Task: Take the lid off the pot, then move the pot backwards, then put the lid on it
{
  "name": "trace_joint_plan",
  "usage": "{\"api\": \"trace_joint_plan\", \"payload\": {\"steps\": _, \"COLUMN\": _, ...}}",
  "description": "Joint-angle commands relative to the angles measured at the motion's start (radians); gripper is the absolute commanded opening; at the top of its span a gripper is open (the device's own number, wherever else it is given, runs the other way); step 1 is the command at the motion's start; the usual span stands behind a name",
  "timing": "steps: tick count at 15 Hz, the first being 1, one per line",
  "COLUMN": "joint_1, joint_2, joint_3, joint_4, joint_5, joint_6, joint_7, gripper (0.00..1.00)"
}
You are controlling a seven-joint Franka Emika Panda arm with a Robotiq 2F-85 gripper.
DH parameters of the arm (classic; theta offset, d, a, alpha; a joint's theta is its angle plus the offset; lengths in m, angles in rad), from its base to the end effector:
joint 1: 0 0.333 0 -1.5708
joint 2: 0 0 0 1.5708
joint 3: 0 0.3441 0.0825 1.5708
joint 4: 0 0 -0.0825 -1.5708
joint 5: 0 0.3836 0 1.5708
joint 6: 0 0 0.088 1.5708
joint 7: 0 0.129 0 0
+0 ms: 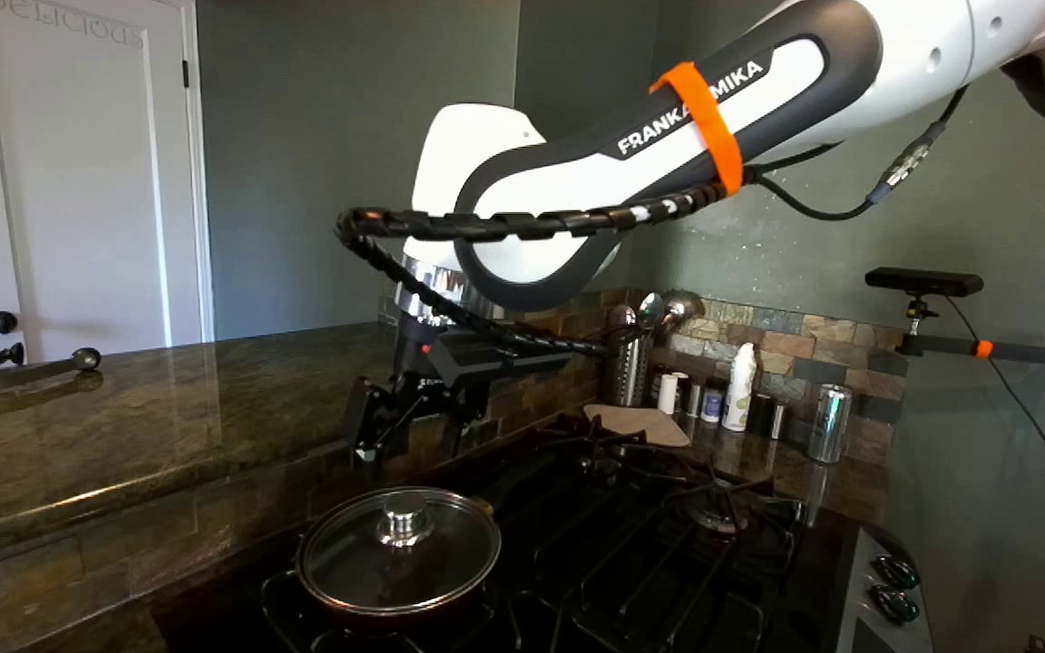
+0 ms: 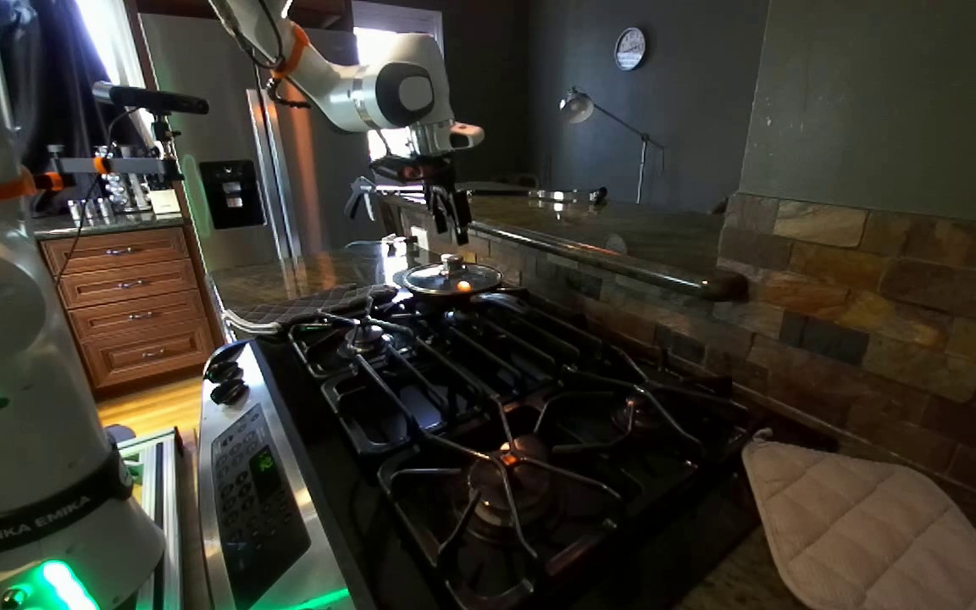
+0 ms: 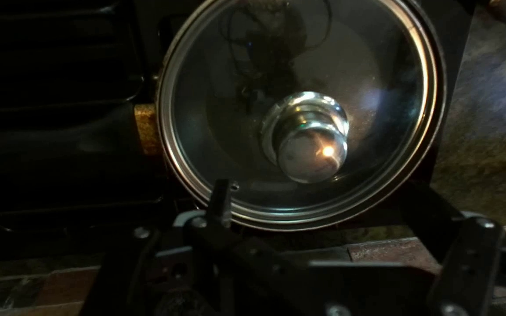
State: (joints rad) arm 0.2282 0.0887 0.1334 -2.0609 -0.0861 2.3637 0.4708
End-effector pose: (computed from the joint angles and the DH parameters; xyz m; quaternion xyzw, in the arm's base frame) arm 0.5553 0.2060 0.4208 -0.9935 0.0279 -0.1092 0.0182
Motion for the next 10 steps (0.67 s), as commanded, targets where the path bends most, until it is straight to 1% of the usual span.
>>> {"api": "trace_joint_plan", "payload": {"steps": 1, "joint_1": -0.013, "joint_2": -0.104, "joint_3": 0.008, "joint_4": -0.074, "joint_5": 0.010, "joint_6": -0.027, "joint_7": 0.024, "gripper": 1.00}}
{"api": "trace_joint_plan", "payload": {"steps": 7, "joint_1": -0.034, "joint_2": -0.247, "joint_3": 0.025, "joint_4": -0.144, "joint_5": 0.011, "joint_6": -0.089, "joint_7": 0.022, "gripper": 1.00}}
{"api": "trace_joint_plan", "payload": {"steps": 10, "joint_1": -0.050, "joint_2": -0.312, "joint_3": 0.036, "joint_4": -0.178, "joint_5": -0.009, "joint_6": -0.093, "joint_7": 0.025, "gripper": 1.00}}
